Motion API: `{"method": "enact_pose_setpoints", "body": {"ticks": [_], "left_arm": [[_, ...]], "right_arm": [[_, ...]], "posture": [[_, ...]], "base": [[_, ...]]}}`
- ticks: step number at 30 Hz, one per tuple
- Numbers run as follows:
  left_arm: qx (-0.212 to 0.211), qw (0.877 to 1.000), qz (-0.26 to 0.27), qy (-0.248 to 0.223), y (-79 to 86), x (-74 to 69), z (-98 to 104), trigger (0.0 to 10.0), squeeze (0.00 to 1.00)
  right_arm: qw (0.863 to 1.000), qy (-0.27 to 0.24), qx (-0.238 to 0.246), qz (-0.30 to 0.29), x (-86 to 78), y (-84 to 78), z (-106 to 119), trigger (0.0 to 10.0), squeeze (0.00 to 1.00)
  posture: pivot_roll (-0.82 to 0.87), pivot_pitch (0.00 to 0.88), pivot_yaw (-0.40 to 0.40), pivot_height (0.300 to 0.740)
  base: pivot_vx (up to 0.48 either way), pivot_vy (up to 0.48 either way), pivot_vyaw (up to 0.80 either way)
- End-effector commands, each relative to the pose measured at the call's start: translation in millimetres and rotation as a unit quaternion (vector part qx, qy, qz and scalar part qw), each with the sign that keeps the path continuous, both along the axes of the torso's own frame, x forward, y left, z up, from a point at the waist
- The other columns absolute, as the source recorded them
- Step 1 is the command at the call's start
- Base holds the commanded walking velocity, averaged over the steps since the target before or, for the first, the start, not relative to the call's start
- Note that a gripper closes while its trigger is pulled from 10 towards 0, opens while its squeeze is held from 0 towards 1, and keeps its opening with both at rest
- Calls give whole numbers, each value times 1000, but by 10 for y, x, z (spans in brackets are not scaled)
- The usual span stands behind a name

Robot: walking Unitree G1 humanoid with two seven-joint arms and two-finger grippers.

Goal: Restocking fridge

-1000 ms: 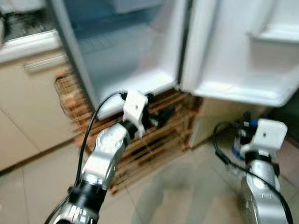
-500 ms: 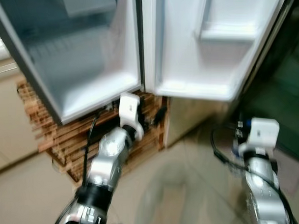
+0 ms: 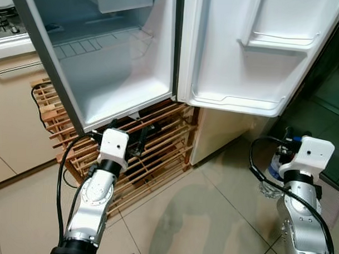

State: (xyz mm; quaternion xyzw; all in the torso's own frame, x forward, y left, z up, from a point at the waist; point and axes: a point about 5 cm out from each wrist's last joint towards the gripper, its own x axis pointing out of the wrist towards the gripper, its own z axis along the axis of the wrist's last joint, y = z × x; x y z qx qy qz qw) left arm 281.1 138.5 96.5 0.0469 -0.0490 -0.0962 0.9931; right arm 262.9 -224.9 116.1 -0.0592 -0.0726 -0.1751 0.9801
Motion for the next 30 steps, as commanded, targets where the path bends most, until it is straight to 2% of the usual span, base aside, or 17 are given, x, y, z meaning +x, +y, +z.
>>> {"method": "enact_pose_setpoints", "body": {"ticks": [1, 3, 8, 13, 14, 16, 17, 27, 30], "left_arm": [[-29, 999, -33, -22, -135, 16, 188, 10000, 0], [-55, 997, -51, -19, -167, -32, 252, 10000, 0], [-61, 995, -78, -15, -188, -113, 292, 10000, 0], [-73, 994, -81, -24, -256, -61, 354, 10000, 0], [-69, 993, -88, -33, -279, -59, 416, 10000, 0], [-67, 993, -90, -39, -288, -56, 448, 10000, 0], [-65, 992, -94, -45, -292, -52, 496, 10000, 0], [-70, 991, -102, -52, -321, -22, 549, 10000, 0], [-73, 991, -98, -48, -323, -24, 542, 10000, 0]], "right_arm": [[999, -33, -10, 12, 9, 41, 158, 0, 0], [999, -30, -10, 27, -54, 77, 172, 0, 0], [999, -20, -12, 42, -160, 106, 177, 0, 0], [998, -44, -11, 46, -60, 138, 279, 0, 0], [997, -60, -12, 52, -34, 166, 389, 0, 0], [996, -71, -16, 57, -20, 184, 458, 0, 0], [994, -89, -18, 62, 7, 211, 587, 0, 0], [988, -131, -12, 79, 92, 300, 868, 0, 0], [986, -140, -13, 86, 106, 330, 943, 0, 0]], "posture": [[-50, 0, -16, 740], [-55, 0, -13, 740], [-64, 0, -8, 740], [-60, 0, -7, 740], [-58, 0, -10, 740], [-57, 0, -10, 740], [-56, 0, -10, 740], [-53, 0, -12, 740], [-52, 0, -13, 740]], "base": [[0, 0, 0], [0, 0, 0], [0, 0, 0], [233, 0, 0], [472, 0, 0], [471, 0, 0], [461, 0, 0], [455, 0, 0], [392, 274, 0]]}}
